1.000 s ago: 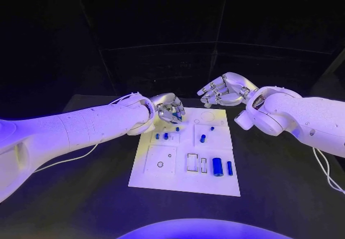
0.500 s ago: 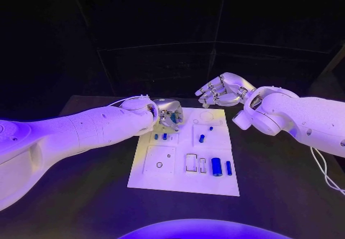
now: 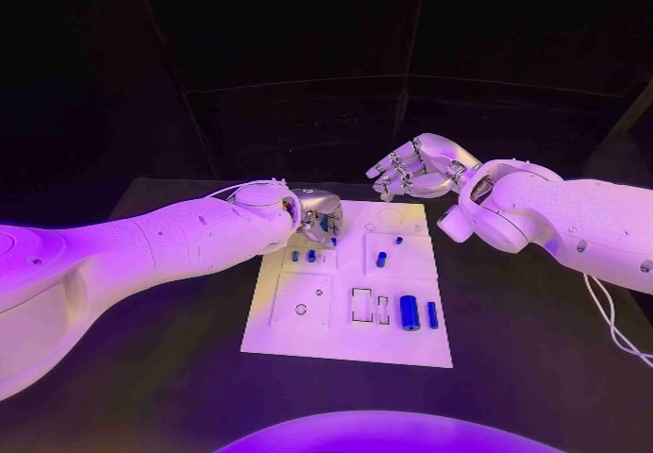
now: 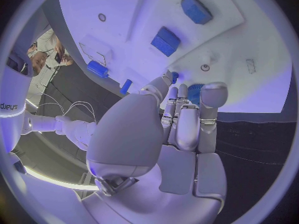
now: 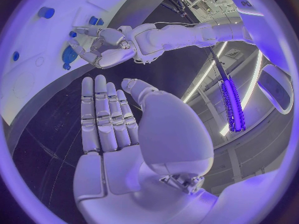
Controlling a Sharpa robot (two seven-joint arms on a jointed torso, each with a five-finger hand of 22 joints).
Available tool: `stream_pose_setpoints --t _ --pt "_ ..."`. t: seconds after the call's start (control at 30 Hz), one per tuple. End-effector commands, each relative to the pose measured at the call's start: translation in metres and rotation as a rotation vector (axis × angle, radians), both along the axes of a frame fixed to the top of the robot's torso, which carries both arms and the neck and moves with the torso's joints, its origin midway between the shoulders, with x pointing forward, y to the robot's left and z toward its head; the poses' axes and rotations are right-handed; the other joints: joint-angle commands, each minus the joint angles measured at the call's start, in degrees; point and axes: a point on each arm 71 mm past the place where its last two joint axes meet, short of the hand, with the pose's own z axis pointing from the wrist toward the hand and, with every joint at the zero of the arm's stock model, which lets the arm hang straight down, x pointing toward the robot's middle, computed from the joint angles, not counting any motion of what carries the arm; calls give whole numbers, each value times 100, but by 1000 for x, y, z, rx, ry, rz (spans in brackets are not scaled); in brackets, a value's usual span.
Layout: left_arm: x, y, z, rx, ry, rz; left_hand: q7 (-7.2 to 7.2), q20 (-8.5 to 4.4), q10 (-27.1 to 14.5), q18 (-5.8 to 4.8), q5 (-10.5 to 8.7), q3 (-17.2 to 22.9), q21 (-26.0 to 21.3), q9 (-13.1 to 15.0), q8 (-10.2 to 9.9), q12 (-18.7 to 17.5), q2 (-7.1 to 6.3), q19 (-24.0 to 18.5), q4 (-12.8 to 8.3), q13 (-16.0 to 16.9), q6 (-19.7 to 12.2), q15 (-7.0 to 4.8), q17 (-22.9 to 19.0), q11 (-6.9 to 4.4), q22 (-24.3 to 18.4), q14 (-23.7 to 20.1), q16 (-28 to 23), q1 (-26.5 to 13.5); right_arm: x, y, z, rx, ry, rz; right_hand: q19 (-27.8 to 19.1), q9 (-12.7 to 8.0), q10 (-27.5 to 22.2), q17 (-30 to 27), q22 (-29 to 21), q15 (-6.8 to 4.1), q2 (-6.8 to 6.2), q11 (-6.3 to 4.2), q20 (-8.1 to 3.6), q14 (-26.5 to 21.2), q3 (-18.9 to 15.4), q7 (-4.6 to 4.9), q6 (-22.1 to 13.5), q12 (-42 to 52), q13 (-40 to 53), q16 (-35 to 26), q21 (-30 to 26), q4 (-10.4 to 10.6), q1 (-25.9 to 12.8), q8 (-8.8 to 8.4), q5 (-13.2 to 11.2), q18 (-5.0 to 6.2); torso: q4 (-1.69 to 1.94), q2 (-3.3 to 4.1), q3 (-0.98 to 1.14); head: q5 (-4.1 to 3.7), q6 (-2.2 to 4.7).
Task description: Assemble the parts on the task board
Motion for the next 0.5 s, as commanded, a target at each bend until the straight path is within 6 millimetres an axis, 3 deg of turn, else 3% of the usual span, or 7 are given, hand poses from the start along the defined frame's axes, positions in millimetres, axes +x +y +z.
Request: stream_pose_setpoints --t 0.03,0.5 --pt "0 0 -2 29 3 -4 2 3 76 -112 30 56 58 -13 -30 -43 46 55 -7 -23 67 -28 -10 3 46 83 12 5 0 2 2 7 -17 7 -13 -2 -18 -5 -3 20 25 -4 -2 18 2 22 -15 20 -6 9 -29 -34 -26 33 14 91 1 0 -4 6 -10" --pt "0 -4 -6 35 17 -8 -10 -14 262 -149 33 233 231 -61 -127 -205 76 114 -36 -90 205 -42 -44 -15 261 89 23 28 0 3 2 7 -16 10 -11 -1 -17 -13 -1 19 32 -5 -3 20 7 21 -11 22 -6 10 -27 -42 -20 36 15 92 5 2 1 12 -22"
